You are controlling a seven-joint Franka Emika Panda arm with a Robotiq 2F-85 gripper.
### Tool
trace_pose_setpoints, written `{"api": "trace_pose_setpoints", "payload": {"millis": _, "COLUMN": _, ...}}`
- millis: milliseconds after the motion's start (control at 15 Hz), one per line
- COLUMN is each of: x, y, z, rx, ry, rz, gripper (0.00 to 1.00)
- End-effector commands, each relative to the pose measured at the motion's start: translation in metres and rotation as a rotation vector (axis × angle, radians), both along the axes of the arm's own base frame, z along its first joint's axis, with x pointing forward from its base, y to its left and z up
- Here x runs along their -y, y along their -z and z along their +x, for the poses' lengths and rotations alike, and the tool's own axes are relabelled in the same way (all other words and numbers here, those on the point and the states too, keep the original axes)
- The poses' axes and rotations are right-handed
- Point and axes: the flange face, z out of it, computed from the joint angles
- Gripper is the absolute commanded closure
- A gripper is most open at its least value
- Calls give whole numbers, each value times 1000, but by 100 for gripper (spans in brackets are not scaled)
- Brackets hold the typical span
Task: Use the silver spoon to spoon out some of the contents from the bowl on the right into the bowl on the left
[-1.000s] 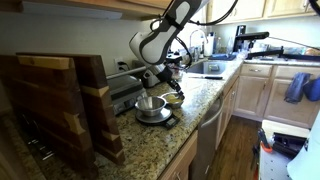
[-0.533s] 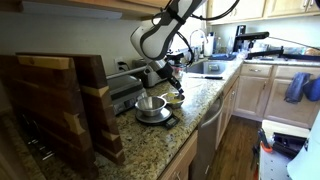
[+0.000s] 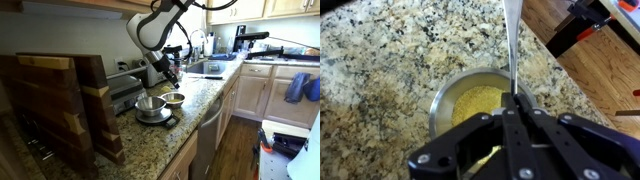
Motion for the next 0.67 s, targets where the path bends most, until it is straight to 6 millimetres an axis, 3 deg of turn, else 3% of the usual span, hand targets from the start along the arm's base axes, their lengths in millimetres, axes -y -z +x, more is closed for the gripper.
{"api": "trace_pose_setpoints", "payload": {"millis": 0, "x": -17, "y": -22, "z": -16, "rx": 10, "ry": -56, "rz": 20, "gripper": 97}}
{"api": "trace_pose_setpoints", "payload": {"millis": 600, "x": -57, "y": -11, "z": -8, "rx": -51, "ry": -228, "rz": 33, "gripper": 97}}
